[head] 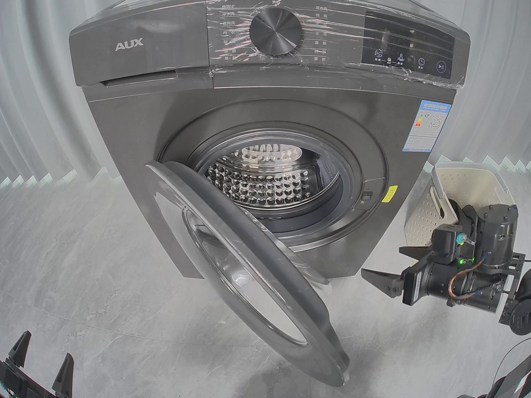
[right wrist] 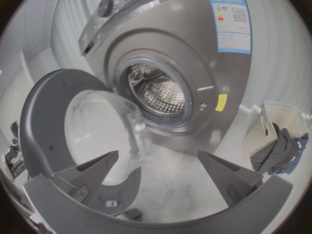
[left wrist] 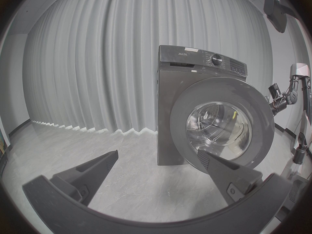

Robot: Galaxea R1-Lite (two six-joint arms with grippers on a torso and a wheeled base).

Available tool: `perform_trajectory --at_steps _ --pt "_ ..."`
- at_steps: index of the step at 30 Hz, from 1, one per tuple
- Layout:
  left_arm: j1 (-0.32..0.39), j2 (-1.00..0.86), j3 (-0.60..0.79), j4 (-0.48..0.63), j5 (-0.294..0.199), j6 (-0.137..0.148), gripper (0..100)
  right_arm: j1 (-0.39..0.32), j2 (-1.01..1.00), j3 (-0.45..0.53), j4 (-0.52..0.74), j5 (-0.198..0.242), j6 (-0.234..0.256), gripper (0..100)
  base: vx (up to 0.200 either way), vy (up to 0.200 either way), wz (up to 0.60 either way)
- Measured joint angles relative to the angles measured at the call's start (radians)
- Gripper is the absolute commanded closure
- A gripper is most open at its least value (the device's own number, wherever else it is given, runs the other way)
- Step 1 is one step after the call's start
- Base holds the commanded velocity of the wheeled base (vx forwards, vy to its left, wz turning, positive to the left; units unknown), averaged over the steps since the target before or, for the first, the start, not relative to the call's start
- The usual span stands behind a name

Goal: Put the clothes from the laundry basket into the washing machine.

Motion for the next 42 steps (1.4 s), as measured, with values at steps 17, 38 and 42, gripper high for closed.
perform_trajectory --at_steps 17,38,42 --pt "0.0 0.0 0.0 0.0 0.0 0.0 0 -0.02 0.319 -0.11 -0.218 -0.062 -0.006 0 0.0 0.0 0.0" --pt "0.0 0.0 0.0 0.0 0.0 0.0 0 0.14 0.367 -0.084 -0.268 -0.065 -0.004 0 0.0 0.0 0.0" --pt "0.0 0.0 0.0 0.0 0.0 0.0 0 0.116 0.373 -0.114 -0.26 -0.066 -0.005 0 0.0 0.0 0.0"
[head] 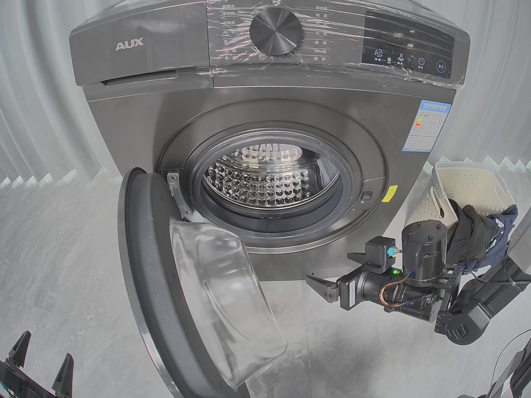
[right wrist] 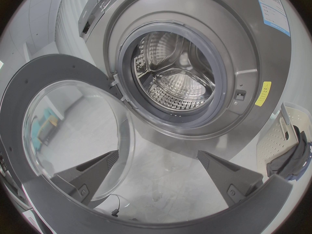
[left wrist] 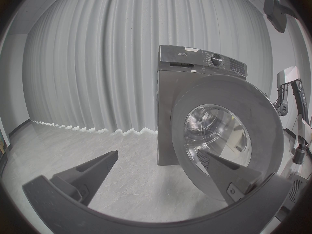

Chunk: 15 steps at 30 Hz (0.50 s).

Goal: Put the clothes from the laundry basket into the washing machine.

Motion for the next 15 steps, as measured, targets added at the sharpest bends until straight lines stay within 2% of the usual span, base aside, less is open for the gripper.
perform_trajectory --at_steps 6,15 --pt "0.0 0.0 0.0 0.0 0.0 0.0 0 -0.004 0.042 -0.016 -0.008 0.003 -0.001 0 0.0 0.0 0.0" --pt "0.0 0.0 0.0 0.0 0.0 0.0 0 0.017 0.107 -0.062 -0.003 0.003 -0.002 0 -0.2 0.0 0.0"
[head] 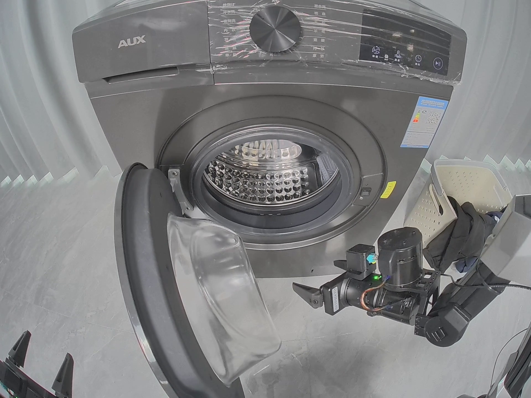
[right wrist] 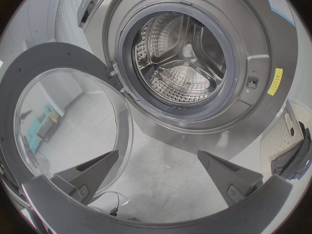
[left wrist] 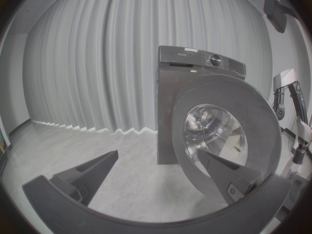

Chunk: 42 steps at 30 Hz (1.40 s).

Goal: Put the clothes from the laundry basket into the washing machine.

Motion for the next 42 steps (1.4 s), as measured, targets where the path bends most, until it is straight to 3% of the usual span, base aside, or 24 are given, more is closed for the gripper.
perform_trajectory --at_steps 18,23,33,42 --pt "0.0 0.0 0.0 0.0 0.0 0.0 0 0.124 0.07 -0.035 -0.048 0.004 0.022 0 0.0 0.0 0.0" --pt "0.0 0.0 0.0 0.0 0.0 0.0 0 0.122 0.075 -0.083 -0.043 0.007 0.031 0 0.0 0.0 0.0" --pt "0.0 0.0 0.0 0.0 0.0 0.0 0 0.054 0.136 -0.217 -0.013 0.041 0.024 0 -0.12 0.0 0.0" --pt "0.0 0.0 0.0 0.0 0.0 0.0 0 0.086 0.223 -0.28 -0.009 0.041 0.01 0 0.0 0.0 0.0"
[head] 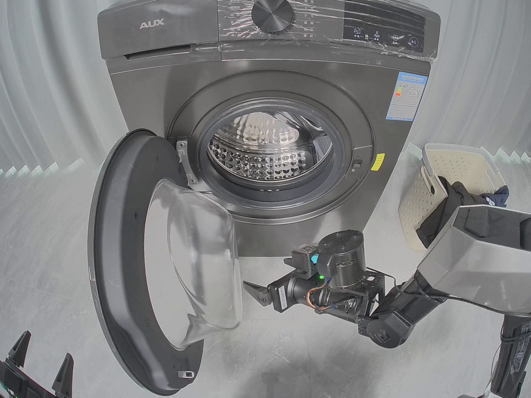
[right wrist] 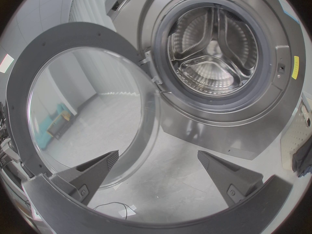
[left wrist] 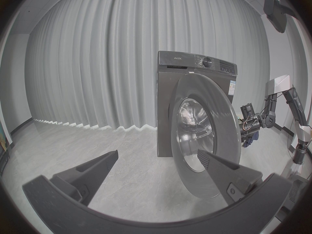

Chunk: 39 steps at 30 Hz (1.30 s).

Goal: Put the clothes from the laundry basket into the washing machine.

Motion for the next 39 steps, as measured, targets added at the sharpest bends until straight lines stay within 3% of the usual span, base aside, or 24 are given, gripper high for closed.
perform_trajectory --at_steps 10,27,39 --pt "0.0 0.0 0.0 0.0 0.0 0.0 0 0.08 0.056 -0.082 -0.011 -0.007 0.01 0 0.0 0.0 0.0" --pt "0.0 0.0 0.0 0.0 0.0 0.0 0 0.09 0.147 -0.312 0.037 -0.002 0.018 0 0.0 0.0 0.0" --pt "0.0 0.0 0.0 0.0 0.0 0.0 0 0.139 0.248 -0.47 0.048 -0.054 0.054 0 0.0 0.0 0.0"
